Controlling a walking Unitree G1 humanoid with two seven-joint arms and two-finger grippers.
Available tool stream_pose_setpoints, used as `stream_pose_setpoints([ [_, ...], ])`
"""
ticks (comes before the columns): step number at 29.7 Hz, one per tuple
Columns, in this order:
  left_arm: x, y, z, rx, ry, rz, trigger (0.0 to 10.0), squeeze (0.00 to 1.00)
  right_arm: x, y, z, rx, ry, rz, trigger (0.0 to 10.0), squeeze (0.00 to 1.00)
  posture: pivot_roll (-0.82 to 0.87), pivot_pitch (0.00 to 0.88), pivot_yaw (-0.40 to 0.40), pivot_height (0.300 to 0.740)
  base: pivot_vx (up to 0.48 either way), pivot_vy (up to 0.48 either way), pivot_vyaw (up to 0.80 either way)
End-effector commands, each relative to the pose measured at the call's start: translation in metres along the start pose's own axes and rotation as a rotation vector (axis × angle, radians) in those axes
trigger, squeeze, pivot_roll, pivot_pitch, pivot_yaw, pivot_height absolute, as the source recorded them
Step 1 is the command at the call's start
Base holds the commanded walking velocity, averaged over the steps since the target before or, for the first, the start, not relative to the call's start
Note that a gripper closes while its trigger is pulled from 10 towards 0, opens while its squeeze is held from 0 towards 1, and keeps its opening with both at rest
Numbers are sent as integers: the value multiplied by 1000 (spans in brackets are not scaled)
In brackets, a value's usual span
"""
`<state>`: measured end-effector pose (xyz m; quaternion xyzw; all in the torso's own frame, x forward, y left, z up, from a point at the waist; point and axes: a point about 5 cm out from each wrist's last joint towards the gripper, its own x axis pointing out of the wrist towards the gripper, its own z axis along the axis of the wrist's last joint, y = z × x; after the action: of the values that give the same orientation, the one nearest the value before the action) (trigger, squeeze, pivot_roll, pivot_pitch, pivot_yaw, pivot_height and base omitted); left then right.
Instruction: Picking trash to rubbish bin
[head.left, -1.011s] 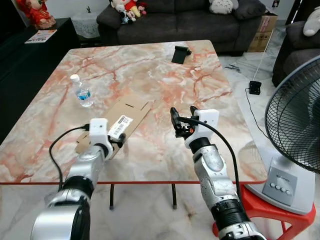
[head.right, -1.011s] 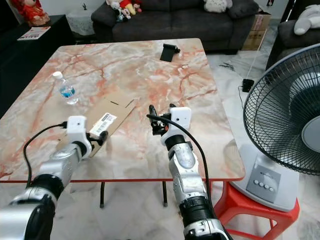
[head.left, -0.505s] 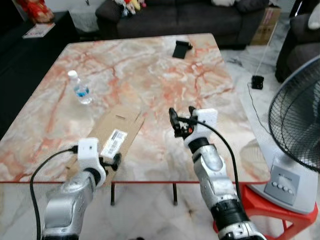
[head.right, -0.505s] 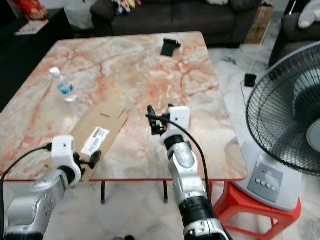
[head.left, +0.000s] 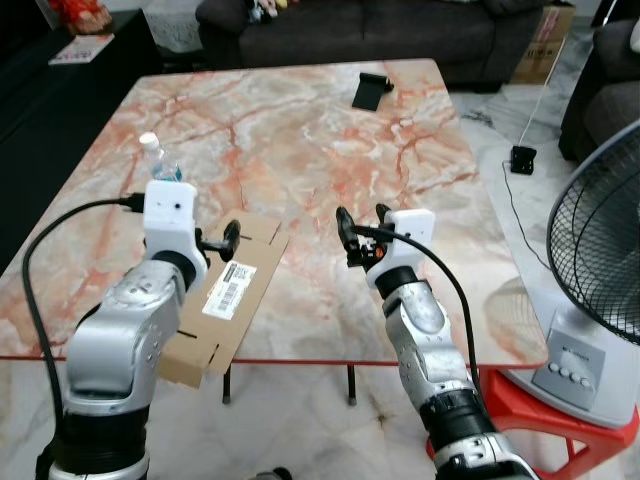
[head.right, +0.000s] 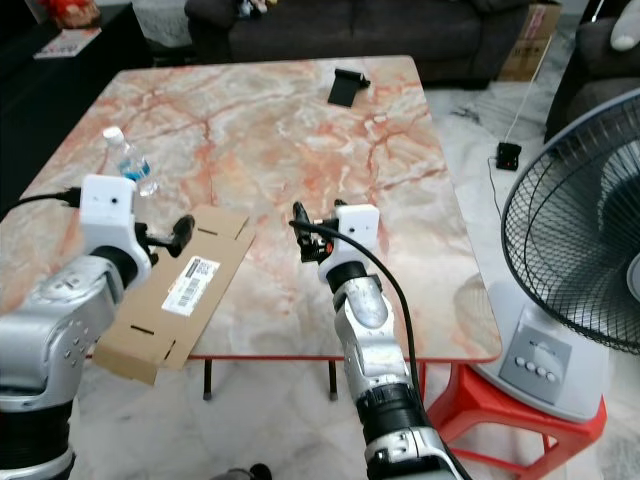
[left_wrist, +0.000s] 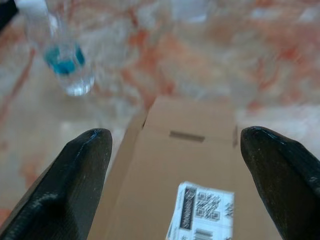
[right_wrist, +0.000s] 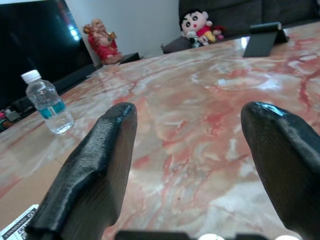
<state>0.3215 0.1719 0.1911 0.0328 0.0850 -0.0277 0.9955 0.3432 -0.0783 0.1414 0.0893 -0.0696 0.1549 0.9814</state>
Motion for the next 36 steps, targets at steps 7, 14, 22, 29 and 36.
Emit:
stream_pose_setpoints([
  [7,40,-15,-29,-18,67,-43,10000,0,1,-1,1,5,-9,-11,10000,0,110,94,82,740,0,0,0],
  [14,53,-20,-49,-28,120,-62,10000,0,0,-2,0,1,-5,-15,10000,0,100,95,82,740,0,0,0],
  [22,44,-19,-69,-37,165,-70,10000,0,-1,-3,-1,2,-2,-18,10000,0,101,102,85,740,0,0,0],
  [29,18,-14,-84,-39,203,-55,10000,0,1,0,-2,7,-1,-8,10000,0,122,103,84,740,0,0,0],
  [36,-1,-14,-83,-49,201,-49,10000,0,2,0,-1,6,0,-4,10000,0,128,100,83,740,0,0,0],
])
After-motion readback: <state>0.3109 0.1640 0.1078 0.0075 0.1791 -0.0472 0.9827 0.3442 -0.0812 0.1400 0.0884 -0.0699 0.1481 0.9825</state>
